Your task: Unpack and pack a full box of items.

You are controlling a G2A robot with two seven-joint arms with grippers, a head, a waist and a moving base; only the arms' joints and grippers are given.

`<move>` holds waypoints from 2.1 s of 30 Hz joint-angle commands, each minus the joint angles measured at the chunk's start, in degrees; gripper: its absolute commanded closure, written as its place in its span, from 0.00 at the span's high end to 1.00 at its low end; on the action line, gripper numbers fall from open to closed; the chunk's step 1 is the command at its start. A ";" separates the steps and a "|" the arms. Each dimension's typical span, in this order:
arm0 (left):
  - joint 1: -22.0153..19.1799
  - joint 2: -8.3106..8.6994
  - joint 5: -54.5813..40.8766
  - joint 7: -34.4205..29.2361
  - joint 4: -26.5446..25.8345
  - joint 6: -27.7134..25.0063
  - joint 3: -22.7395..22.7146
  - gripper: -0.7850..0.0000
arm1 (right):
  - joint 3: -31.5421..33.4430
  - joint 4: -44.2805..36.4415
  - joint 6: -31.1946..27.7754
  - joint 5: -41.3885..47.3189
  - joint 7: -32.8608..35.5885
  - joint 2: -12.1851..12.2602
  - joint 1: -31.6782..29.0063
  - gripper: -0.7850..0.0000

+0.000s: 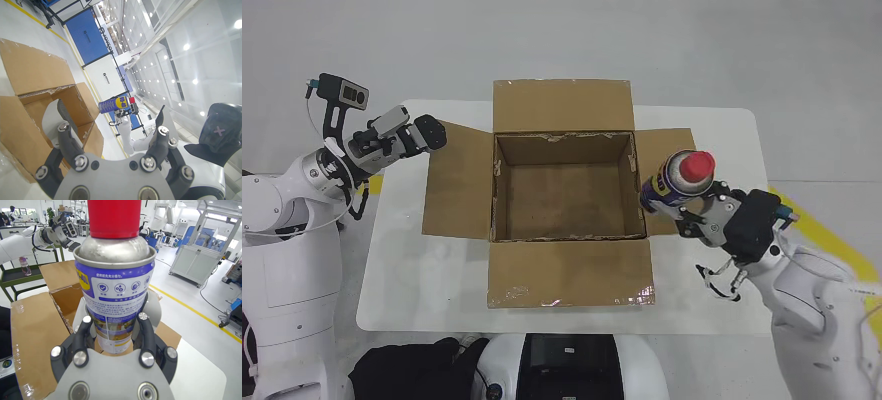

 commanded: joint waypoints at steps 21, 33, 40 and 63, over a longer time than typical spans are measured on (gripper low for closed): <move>0.00 0.00 0.00 0.00 0.00 0.00 0.00 1.00 | -13.94 6.92 -6.21 12.47 27.06 1.44 16.03 0.00; 0.00 0.00 0.00 0.00 0.00 0.00 0.00 1.00 | -21.86 9.46 -4.61 12.44 39.02 1.86 22.64 0.00; 0.00 0.00 0.00 0.00 0.00 0.00 0.00 1.00 | -25.35 10.31 -3.18 11.96 42.76 2.02 24.23 0.48; 0.00 0.00 0.00 0.00 0.00 0.00 0.00 1.00 | -23.23 5.83 -1.34 7.51 31.24 3.19 22.34 1.00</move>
